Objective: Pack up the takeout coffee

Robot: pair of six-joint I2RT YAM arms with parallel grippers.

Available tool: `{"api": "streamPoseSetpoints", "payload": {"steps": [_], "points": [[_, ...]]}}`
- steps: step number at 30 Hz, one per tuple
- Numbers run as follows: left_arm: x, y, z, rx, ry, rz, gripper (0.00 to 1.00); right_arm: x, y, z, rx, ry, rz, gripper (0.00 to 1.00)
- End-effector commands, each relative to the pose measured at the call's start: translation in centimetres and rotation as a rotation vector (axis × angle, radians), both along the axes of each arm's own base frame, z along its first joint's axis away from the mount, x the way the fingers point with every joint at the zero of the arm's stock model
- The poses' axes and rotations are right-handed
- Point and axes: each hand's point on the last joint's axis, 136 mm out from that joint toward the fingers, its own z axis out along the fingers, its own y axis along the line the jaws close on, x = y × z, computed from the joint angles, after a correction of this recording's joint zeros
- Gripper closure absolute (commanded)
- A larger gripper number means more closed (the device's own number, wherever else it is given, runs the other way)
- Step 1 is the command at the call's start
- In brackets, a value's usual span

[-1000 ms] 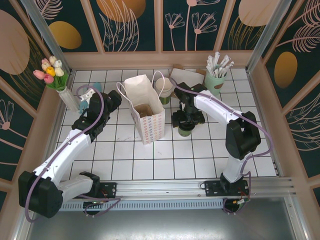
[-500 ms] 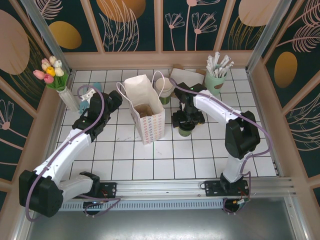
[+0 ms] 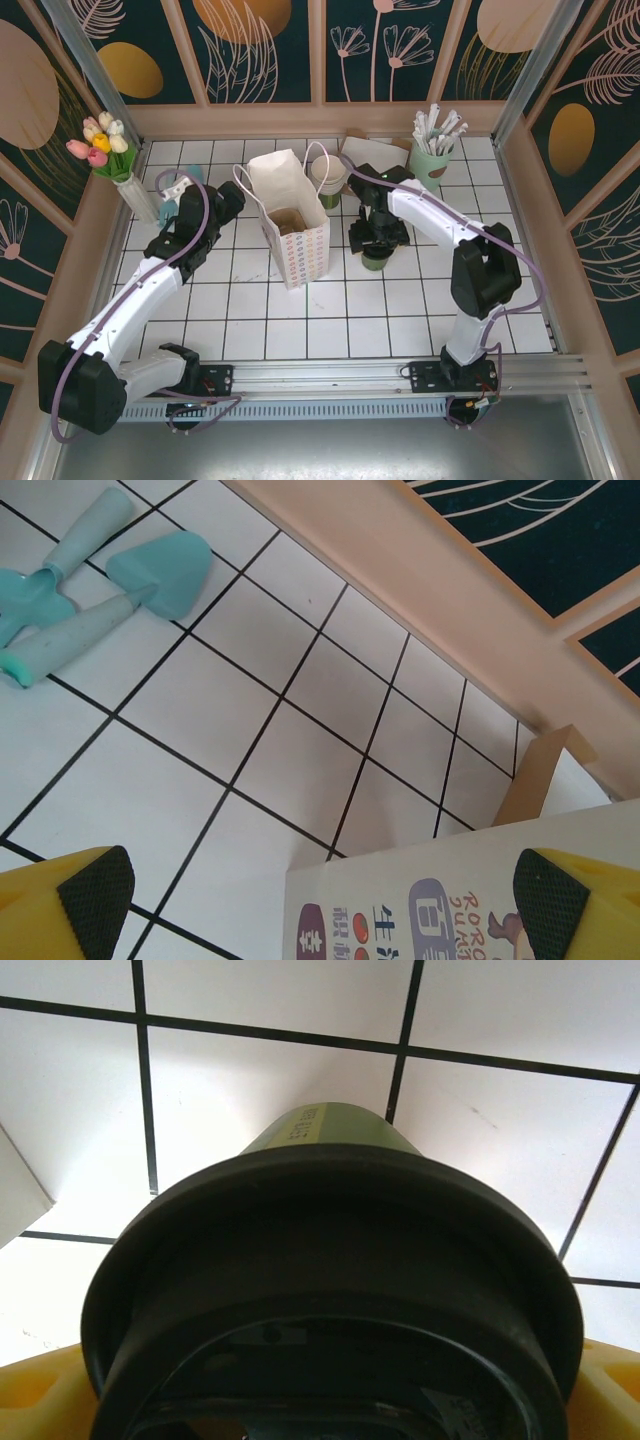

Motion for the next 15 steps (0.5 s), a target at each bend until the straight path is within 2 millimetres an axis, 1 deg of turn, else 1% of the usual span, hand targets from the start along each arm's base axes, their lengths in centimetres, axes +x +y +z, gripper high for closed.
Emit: {"api": "streamPoseSetpoints", "payload": {"steps": [1,3,4,7,8,12,14,15], "points": [[0.6,0.9,3.1,0.043,-0.056,0.022,0.01,-0.6,-1.3,3.4,-0.016,-0.058,-0.024,0.23],[0.6,1.5,4.0,0.08,-0.062,0.042,0.01,-1.0,-1.6,4.4,-0.013,-0.066,-0.032,0.24],[0.9,1.8,5.1,0.087,-0.077,0.051,0.01,-1.2,-1.7,4.9,-0.005,-0.072,-0.036,0.25],[2.0,2.3,6.0,0.068,-0.088,0.031,0.01,-1.7,-1.7,6.8,0.031,-0.097,-0.047,0.26],[2.5,2.4,6.0,0.053,-0.088,0.016,0.01,-1.9,-1.7,7.3,0.043,-0.106,-0.051,0.26],[5.1,1.3,6.7,0.042,-0.097,-0.085,0.01,-2.3,-1.6,10.0,0.089,-0.151,-0.064,0.27],[6.5,0.6,7.2,0.048,-0.097,-0.124,0.01,-2.1,-1.3,12.0,0.14,-0.202,-0.07,0.26],[7.2,0.5,7.5,0.043,-0.096,-0.126,0.01,-2.1,-1.2,13.4,0.17,-0.237,-0.074,0.26]]}}
